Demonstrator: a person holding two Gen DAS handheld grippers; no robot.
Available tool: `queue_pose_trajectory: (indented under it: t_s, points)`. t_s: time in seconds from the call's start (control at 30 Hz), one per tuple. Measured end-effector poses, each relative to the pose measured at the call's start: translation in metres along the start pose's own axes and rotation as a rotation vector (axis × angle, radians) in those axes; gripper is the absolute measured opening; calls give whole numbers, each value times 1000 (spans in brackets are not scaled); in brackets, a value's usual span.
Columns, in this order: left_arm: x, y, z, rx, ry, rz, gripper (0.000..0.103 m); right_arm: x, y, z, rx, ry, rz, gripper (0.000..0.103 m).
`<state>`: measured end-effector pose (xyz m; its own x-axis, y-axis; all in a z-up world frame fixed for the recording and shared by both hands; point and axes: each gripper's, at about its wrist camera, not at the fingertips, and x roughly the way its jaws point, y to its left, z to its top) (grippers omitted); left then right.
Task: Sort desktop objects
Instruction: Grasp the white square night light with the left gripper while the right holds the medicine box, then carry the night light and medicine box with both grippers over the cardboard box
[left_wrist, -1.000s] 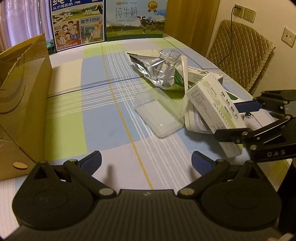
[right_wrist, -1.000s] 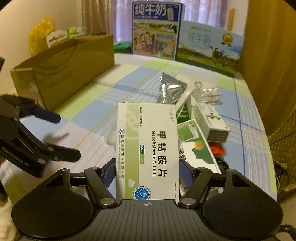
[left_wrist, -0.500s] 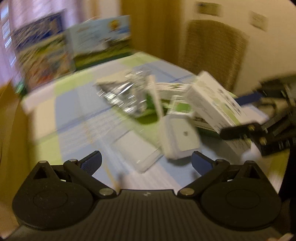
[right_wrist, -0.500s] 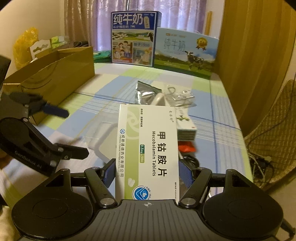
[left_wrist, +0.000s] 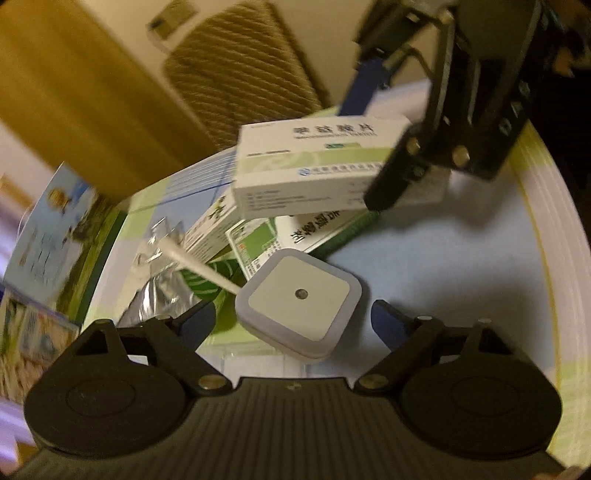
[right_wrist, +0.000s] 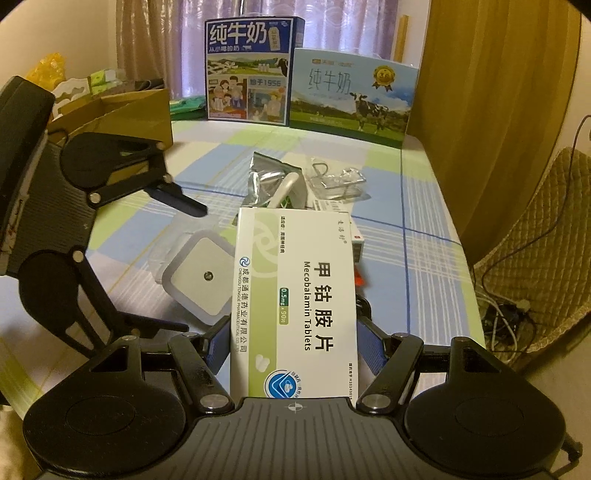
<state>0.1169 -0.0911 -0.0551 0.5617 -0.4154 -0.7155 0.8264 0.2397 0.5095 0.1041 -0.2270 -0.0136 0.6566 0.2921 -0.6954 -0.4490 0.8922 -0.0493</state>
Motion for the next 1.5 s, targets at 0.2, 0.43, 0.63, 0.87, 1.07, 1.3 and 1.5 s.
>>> queue_pose_trajectory:
  t_s: [0.2, 0.43, 0.63, 0.87, 1.07, 1.3, 1.5]
  points:
    - [16, 4, -1, 82, 23, -74, 73, 1, -1, 1, 3, 3, 6, 68]
    - [5, 3, 0, -10, 26, -78, 63, -1, -1, 0, 16, 7, -3, 68]
    - [-24, -16, -12, -331, 66, -40, 62, -6, 8, -5, 31, 21, 13, 68]
    - [-57, -50, -38, -598, 87, 65, 62, -9, 32, -16, 49, 64, 63, 68]
    - [-59, -61, -45, -610, 99, 82, 65, 0, 49, -26, 40, 129, 54, 68]
    - [-60, -58, -45, -617, 62, 109, 73, 4, 49, -34, 41, 153, 44, 68]
    - [-57, -52, -48, -673, 55, 95, 64, 4, 48, -37, 43, 149, 34, 68]
